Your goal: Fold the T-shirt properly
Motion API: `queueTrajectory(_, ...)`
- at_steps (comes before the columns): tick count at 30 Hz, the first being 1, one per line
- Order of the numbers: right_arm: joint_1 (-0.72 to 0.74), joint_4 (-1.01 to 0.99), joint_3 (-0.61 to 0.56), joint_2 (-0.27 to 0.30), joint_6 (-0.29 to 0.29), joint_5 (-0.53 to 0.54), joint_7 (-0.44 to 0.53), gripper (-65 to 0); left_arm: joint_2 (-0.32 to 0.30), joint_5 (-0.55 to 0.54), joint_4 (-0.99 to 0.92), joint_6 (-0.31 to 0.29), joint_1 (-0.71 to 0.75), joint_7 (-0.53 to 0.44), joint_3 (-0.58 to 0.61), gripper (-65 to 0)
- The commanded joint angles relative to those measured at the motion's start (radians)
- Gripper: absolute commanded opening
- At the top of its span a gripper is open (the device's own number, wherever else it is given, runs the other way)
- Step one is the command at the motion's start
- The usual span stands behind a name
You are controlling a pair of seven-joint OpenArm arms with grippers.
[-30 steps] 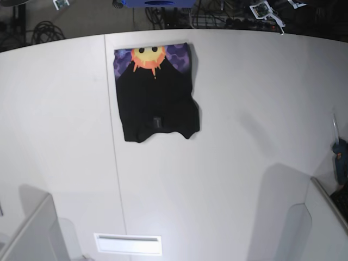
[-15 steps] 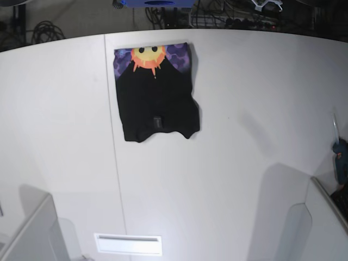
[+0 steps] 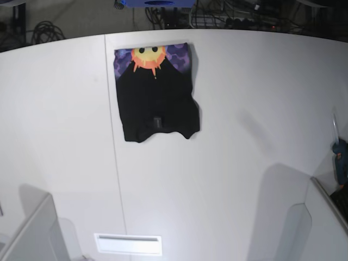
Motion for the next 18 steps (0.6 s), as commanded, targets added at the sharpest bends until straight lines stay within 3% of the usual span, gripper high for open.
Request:
queueTrajectory(1,0.012,-0.035,-0.011,0.009,0.003,0.005,0.02,-65.0,-0.003,-0.007,-0.043,0.009,-0.009,-0.012,-0.001,-65.0)
queueTrajectory(9,0.113,-0.218,-0.109,0.026,0.003,0.005,0.182,-65.0,0.083,0.0,-0.327,0.084,-0.176,-0.015,-0.001,-65.0)
queueTrajectory(14,0.231,-0.403,-0.111,-0.003,0.003,0.011,0.245,-65.0,0.106,0.002,-0.542,0.126,-0.308,-0.017,0.0,-65.0)
queueTrajectory(18,0.351,-0.63,-0.111,-0.032,0.002,0.079,0.371,-65.0,0.103,0.002,-0.774,0.167,-0.423,-0.158,0.0,-65.0)
